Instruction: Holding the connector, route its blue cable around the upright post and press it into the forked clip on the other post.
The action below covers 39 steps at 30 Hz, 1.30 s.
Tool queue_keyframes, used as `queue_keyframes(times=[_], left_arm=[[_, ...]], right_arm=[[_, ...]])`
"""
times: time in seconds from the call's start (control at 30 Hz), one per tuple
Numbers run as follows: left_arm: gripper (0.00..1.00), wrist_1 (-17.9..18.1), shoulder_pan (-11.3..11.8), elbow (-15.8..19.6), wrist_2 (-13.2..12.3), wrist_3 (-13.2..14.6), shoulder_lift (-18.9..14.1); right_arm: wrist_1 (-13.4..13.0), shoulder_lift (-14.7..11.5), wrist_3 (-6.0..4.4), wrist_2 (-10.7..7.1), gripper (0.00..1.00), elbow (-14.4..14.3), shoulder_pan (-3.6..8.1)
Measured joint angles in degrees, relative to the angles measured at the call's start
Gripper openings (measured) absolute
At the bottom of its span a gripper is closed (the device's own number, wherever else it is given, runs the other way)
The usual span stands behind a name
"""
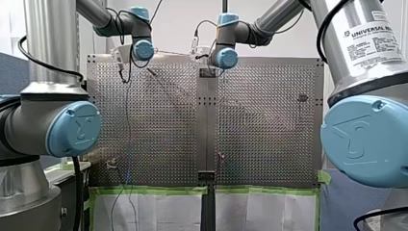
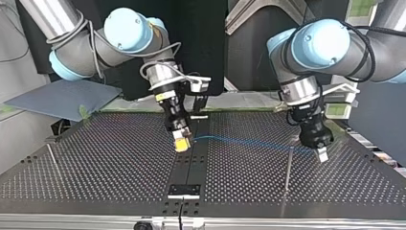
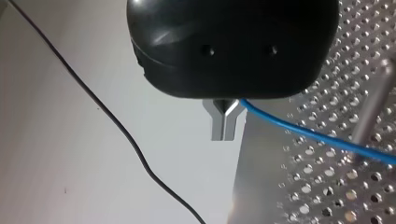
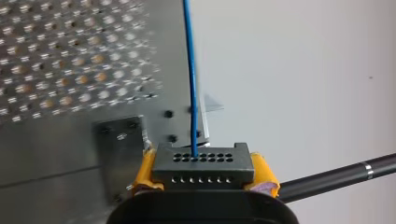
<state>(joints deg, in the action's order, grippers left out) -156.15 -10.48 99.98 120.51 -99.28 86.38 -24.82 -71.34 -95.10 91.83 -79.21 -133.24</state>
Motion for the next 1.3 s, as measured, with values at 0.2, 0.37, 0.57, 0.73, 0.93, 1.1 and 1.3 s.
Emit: queue_keyframes(times=[0.2, 0.37, 0.57, 0.73, 0.93, 1.1, 1.3], left_arm=[[0.00, -0.7, 3.0, -0.1, -3.0, -2.9, 0.3], [0.00, -0.4, 5.5, -0.2, -5.5, -4.4, 1.2], [0.00, 0.0, 8.7, -0.6, -9.0, -4.8, 4.2], [0.00, 0.9, 10.1, -1.1, -11.8, -5.2, 6.7], [0.00, 2.0, 11.1, -2.0, -14.9, -6.1, 7.6], [0.00, 2.0, 11.6, -2.8, -17.5, -6.6, 8.0], [0.00, 1.2, 12.0, -3.8, -19.6, -6.8, 9.5]], right_arm=[[0.1, 0.8, -0.07, -0.54, 0.02, 2.5, 0.05], [0.7, 2.1, 0.11, -0.88, 0.02, 3.7, -0.03], [0.7, 3.9, 0.21, -1.09, 0.02, 4.3, -0.04], [0.5, 5.7, 0.24, -1.40, 0.02, 4.9, -0.24], [-0.4, 6.6, 0.25, -1.57, 0.02, 5.3, -0.35], [-0.9, 6.8, 0.25, -1.64, 0.02, 5.8, -0.37], [-0.7, 8.0, 0.25, -1.65, 0.02, 7.1, -0.38]])
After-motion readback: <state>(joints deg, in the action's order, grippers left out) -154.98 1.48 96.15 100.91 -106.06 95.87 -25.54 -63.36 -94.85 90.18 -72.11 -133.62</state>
